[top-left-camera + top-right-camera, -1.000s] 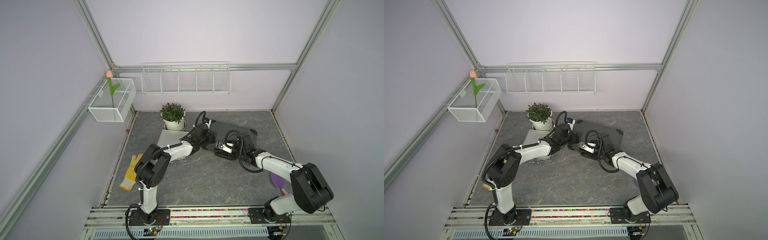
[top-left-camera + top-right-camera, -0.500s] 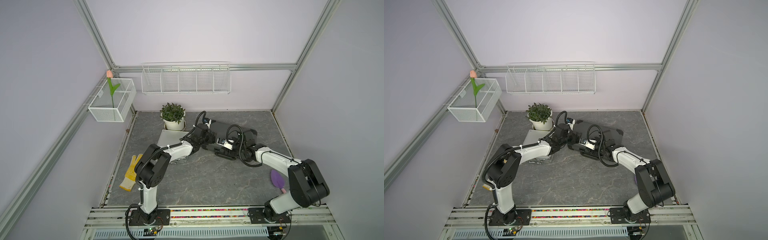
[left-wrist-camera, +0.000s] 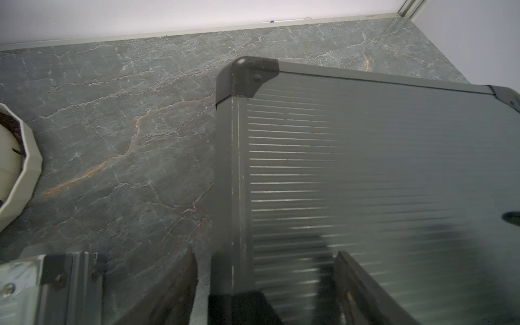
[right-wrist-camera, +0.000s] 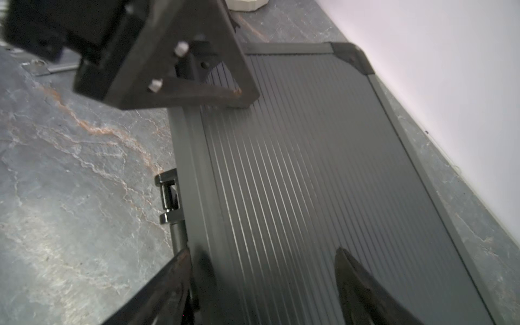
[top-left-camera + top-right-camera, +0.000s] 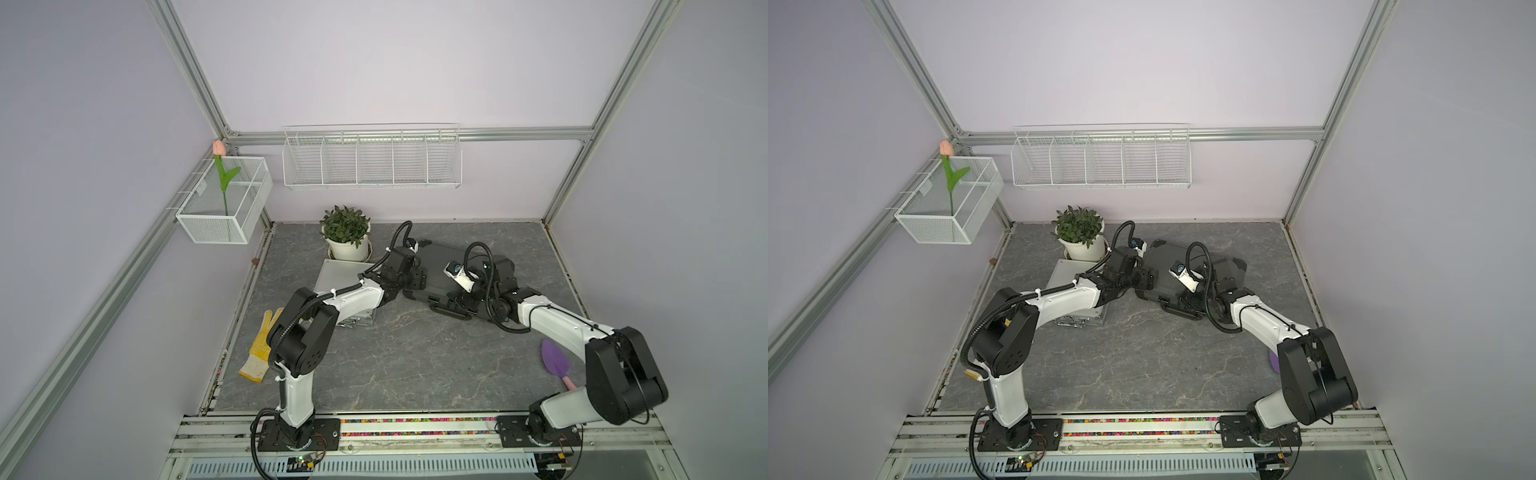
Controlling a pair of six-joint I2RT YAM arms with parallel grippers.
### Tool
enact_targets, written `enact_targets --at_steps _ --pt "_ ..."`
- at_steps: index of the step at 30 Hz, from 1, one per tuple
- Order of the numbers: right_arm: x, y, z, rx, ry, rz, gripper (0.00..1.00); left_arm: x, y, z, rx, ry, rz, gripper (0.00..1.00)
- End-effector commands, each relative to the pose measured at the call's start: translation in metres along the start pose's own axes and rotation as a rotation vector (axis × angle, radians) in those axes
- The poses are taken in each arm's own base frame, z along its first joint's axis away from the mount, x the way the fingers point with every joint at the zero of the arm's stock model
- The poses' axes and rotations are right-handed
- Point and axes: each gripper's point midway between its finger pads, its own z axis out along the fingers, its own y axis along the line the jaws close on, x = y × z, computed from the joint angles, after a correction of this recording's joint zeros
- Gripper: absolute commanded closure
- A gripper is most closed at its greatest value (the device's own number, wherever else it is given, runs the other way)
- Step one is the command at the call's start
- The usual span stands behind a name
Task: Close the poker set cases
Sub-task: Fasten the fastener on the poker set case, then move the poker set case to the center of the board.
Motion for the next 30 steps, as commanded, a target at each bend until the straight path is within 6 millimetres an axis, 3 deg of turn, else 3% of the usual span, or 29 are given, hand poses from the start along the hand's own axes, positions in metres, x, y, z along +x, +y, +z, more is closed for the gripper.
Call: enact_targets --at_steps 1,2,3,4,8,13,25,30 --pt "-0.016 0.01 -0.008 0.033 -0.035 0.016 0.16 -0.001 0.007 -0.018 -0.053 0.036 0.038 0.19" --pt "-0.013 0.014 -0.007 0.039 -0.018 0.008 0.15 -0.005 0.009 -0.023 -0.062 0.024 0.037 0.17" --pt "-0.009 0.015 -0.006 0.048 0.003 0.006 0.13 -0.006 0.01 -0.028 -0.07 0.016 0.037 0.03" --pt "-0.005 0.018 -0.003 0.059 0.026 0.003 0.1 -0.009 0.012 -0.034 -0.078 0.004 0.035 0.0" --pt "0.011 0.031 0.005 0.081 0.069 -0.02 0.06 -0.016 0.02 -0.062 -0.111 -0.048 0.015 0.0" --pt "0.023 0.031 0.015 0.135 0.098 -0.016 0.01 -0.015 0.036 -0.098 -0.177 -0.088 0.002 0.0" --pt "0.053 -0.007 0.035 0.346 0.289 -0.042 0.01 0.029 0.096 -0.163 -0.413 -0.085 -0.071 0.0" --pt "0.063 -0.018 0.041 0.375 0.343 -0.035 0.02 0.049 0.132 -0.188 -0.504 -0.079 -0.157 0.0"
